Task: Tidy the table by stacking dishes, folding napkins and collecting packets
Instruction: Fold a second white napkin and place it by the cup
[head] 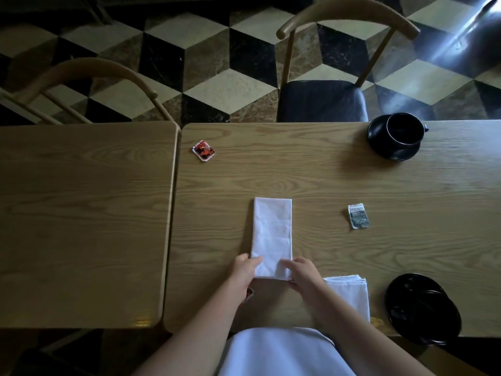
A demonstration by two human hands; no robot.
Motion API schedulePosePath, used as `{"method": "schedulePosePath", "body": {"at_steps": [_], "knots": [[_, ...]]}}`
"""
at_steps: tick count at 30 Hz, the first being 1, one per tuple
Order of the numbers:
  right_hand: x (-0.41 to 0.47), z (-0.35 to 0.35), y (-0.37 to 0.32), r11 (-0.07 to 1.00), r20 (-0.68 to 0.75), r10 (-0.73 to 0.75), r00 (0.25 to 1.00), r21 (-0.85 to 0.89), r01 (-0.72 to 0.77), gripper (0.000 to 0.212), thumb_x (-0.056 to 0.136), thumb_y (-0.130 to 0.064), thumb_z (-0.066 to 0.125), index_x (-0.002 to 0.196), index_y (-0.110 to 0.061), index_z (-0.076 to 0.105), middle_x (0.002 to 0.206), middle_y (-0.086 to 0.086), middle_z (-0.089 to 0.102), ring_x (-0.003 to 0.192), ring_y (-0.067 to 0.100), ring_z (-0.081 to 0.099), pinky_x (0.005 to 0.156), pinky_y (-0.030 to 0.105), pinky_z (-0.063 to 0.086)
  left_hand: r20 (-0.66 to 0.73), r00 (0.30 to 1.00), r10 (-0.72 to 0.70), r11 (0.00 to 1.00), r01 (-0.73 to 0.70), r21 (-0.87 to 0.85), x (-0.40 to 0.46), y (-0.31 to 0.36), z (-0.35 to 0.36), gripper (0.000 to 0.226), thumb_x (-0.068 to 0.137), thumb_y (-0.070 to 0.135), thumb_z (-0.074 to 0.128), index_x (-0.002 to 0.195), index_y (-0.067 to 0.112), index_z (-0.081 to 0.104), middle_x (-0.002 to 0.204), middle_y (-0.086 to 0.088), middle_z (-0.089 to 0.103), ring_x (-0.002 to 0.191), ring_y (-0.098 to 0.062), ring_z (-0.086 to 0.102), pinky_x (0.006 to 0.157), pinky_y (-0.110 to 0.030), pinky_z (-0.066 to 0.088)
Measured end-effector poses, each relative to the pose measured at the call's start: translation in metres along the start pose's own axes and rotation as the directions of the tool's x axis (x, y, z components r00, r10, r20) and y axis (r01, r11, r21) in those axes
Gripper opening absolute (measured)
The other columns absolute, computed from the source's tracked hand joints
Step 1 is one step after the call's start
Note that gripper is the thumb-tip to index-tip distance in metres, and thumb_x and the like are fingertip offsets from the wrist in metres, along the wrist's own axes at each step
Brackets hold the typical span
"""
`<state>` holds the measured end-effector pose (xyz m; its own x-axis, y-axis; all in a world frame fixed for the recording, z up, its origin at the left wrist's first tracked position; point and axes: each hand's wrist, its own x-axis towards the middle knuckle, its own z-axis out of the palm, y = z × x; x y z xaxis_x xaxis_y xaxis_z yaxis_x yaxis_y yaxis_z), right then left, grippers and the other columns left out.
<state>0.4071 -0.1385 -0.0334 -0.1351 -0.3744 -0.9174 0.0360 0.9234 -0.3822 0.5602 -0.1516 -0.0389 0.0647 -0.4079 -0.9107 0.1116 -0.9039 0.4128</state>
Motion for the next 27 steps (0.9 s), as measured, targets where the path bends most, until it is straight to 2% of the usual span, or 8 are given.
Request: {"method": "schedulePosePath", "body": {"at_steps": [4, 8, 11, 13, 15, 19, 23, 27], "knots": [[-0.005, -0.008, 0.004, 0.997, -0.019, -0.025, 1.000, -0.072, 0.023, 0.006, 0.082, -0.015, 0.067, 0.083, -0.011, 0.064, 0.067, 0.002, 0.059, 0.062, 0.016, 0.058, 0.058, 0.029, 0.051, -0.011, 1.000, -0.006, 0.994, 0.007, 0.106, -0.010, -0.012, 0.000, 0.034, 0.076, 0.027, 0.063, 0.108, 0.016, 0.060, 0.106, -0.019, 0.072, 0.095, -0.036, 0.069, 0.083, -0.052, 0.054], [-0.009, -0.017, 0.001, 0.956, -0.050, -0.204, 0.978, -0.224, 0.188, 0.026, 0.084, -0.019, 0.066, 0.107, -0.024, 0.055, 0.077, 0.001, 0.067, 0.063, 0.015, 0.064, 0.054, 0.028, 0.053, 0.069, 0.967, 0.245, 0.907, -0.254, 0.337, -0.015, -0.012, -0.001, 0.046, 0.077, 0.033, 0.052, 0.120, 0.042, 0.038, 0.115, -0.008, 0.067, 0.098, -0.035, 0.065, 0.090, -0.052, 0.052], [-0.007, -0.024, -0.007, 0.867, 0.140, -0.342, 0.929, -0.335, 0.369, 0.047, 0.089, -0.021, 0.063, 0.126, -0.043, 0.043, 0.066, 0.002, 0.053, 0.050, 0.011, 0.049, 0.055, 0.030, 0.049, 0.231, 0.916, 0.329, 0.800, -0.400, 0.448, -0.013, -0.003, -0.006, 0.064, 0.084, 0.031, 0.050, 0.143, 0.042, 0.030, 0.139, -0.001, 0.052, 0.119, -0.018, 0.055, 0.103, -0.032, 0.042], [-0.005, -0.026, -0.018, 0.826, 0.201, -0.351, 0.915, -0.394, 0.403, 0.046, 0.093, -0.024, 0.059, 0.131, -0.045, 0.044, 0.066, 0.000, 0.046, 0.051, 0.008, 0.047, 0.052, 0.028, 0.050, 0.232, 0.923, 0.308, 0.791, -0.384, 0.476, -0.007, 0.004, -0.008, 0.061, 0.090, 0.024, 0.051, 0.147, 0.034, 0.034, 0.134, -0.016, 0.056, 0.100, -0.020, 0.061, 0.087, -0.028, 0.046], [-0.005, -0.026, -0.030, 0.851, 0.214, -0.291, 0.932, -0.388, 0.355, 0.038, 0.097, -0.027, 0.056, 0.130, -0.042, 0.048, 0.075, 0.001, 0.051, 0.059, 0.011, 0.052, 0.050, 0.027, 0.052, 0.202, 0.948, 0.248, 0.829, -0.315, 0.461, 0.000, 0.016, -0.008, 0.055, 0.092, 0.018, 0.053, 0.145, 0.028, 0.040, 0.116, -0.018, 0.063, 0.081, -0.018, 0.060, 0.075, -0.027, 0.047], [-0.003, -0.025, -0.048, 0.958, 0.199, -0.115, 0.973, -0.237, 0.162, 0.025, 0.099, -0.024, 0.051, 0.121, -0.027, 0.062, 0.100, 0.006, 0.066, 0.072, 0.015, 0.062, 0.048, 0.024, 0.052, 0.140, 0.966, 0.216, 0.898, -0.253, 0.360, 0.006, 0.035, -0.010, 0.038, 0.094, 0.010, 0.051, 0.131, 0.017, 0.057, 0.123, -0.002, 0.060, 0.109, -0.015, 0.055, 0.089, -0.026, 0.042], [0.002, -0.027, -0.069, 0.977, 0.266, 0.041, 0.963, 0.190, -0.094, 0.025, 0.093, -0.011, 0.044, 0.098, -0.004, 0.067, 0.074, 0.011, 0.069, 0.058, 0.020, 0.066, 0.050, 0.027, 0.054, 0.096, 0.995, 0.018, 0.998, -0.024, 0.061, 0.003, 0.056, -0.004, 0.028, 0.091, 0.006, 0.040, 0.100, 0.005, 0.067, 0.063, 0.000, 0.067, 0.055, -0.011, 0.063, 0.053, -0.020, 0.051], [0.011, -0.034, -0.086, 0.924, 0.333, 0.102, 0.938, 0.318, -0.214, 0.031, 0.089, 0.005, 0.037, 0.100, 0.013, 0.065, 0.082, 0.019, 0.075, 0.062, 0.022, 0.072, 0.054, 0.029, 0.060, 0.241, 0.963, -0.118, 0.991, 0.129, -0.029, 0.006, 0.081, -0.006, 0.032, 0.086, 0.007, 0.039, 0.077, -0.003, 0.068, 0.069, -0.016, 0.072, 0.054, -0.022, 0.068, 0.048, -0.023, 0.049]]}}
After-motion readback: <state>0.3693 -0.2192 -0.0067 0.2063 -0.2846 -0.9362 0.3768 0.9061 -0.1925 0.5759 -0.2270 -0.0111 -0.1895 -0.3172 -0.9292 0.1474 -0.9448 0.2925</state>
